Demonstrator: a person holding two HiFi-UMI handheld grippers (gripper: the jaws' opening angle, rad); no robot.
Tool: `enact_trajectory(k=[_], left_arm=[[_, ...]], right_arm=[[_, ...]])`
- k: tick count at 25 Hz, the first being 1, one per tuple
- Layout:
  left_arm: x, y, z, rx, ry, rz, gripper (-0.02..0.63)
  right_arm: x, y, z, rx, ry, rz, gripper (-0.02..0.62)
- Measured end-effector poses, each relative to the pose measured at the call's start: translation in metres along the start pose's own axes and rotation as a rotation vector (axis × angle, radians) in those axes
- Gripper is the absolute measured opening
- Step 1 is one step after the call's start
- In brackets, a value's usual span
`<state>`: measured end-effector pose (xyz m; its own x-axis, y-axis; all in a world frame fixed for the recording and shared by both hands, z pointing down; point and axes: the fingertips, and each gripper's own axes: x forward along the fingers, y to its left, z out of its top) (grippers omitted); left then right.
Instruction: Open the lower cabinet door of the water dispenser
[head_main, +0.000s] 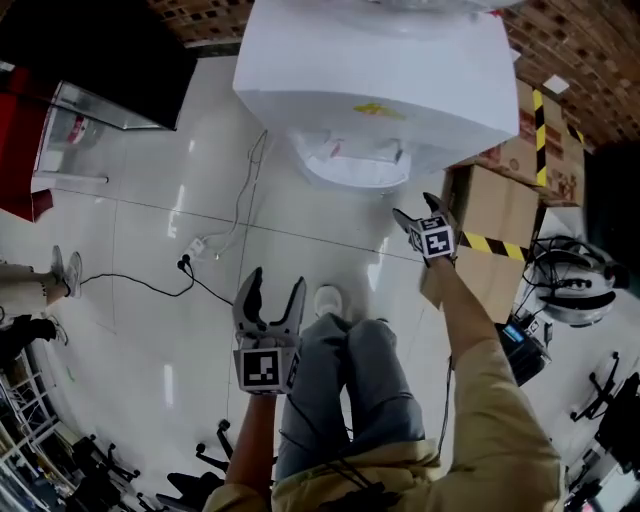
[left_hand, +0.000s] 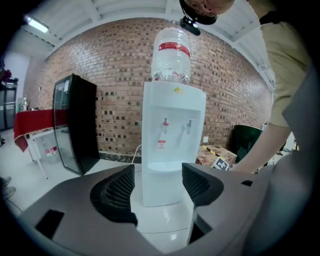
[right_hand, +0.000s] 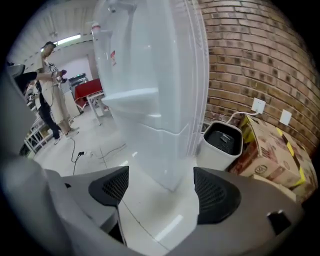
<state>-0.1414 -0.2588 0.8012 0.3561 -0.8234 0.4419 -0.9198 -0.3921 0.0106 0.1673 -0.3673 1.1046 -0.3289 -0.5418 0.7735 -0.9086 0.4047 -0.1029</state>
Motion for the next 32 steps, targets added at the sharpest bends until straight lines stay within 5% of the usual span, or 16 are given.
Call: enact_trajectory(k=[5, 8, 16, 26, 27, 32], left_arm=[[0.027, 0.011, -0.019, -0.044, -0.019, 0.045, 0.293], [0.037, 0.010, -0.023, -0.049, -0.016, 0.046, 0.293], [0.032, 0.005, -0.013, -0.083, 0.007, 0.058, 0.293], [-0.009, 0.011, 0.004, -0.148, 0.022, 0.097, 0.293], [-0.013, 0.014, 0.004, -0.159, 0.024, 0.109, 0.292], [-0.048, 0.031, -0.004, -0.274, 0.055, 0.199, 0.292]], right_arm=[[0.046, -0.014, 0.034, -0.118, -0.039, 0.056, 0.422], [0.049, -0.013, 0.049, -0.125, -0.054, 0.049, 0.339], [0.025, 0.010, 0.022, -0.098, 0.043, 0.003, 0.247], [-0.023, 0.165, -0.056, -0.112, 0.200, 0.262, 0.156], [-0.022, 0.180, -0.057, -0.128, 0.210, 0.283, 0.066], [-0.006, 0.280, -0.051, -0.207, 0.224, 0.434, 0.089]])
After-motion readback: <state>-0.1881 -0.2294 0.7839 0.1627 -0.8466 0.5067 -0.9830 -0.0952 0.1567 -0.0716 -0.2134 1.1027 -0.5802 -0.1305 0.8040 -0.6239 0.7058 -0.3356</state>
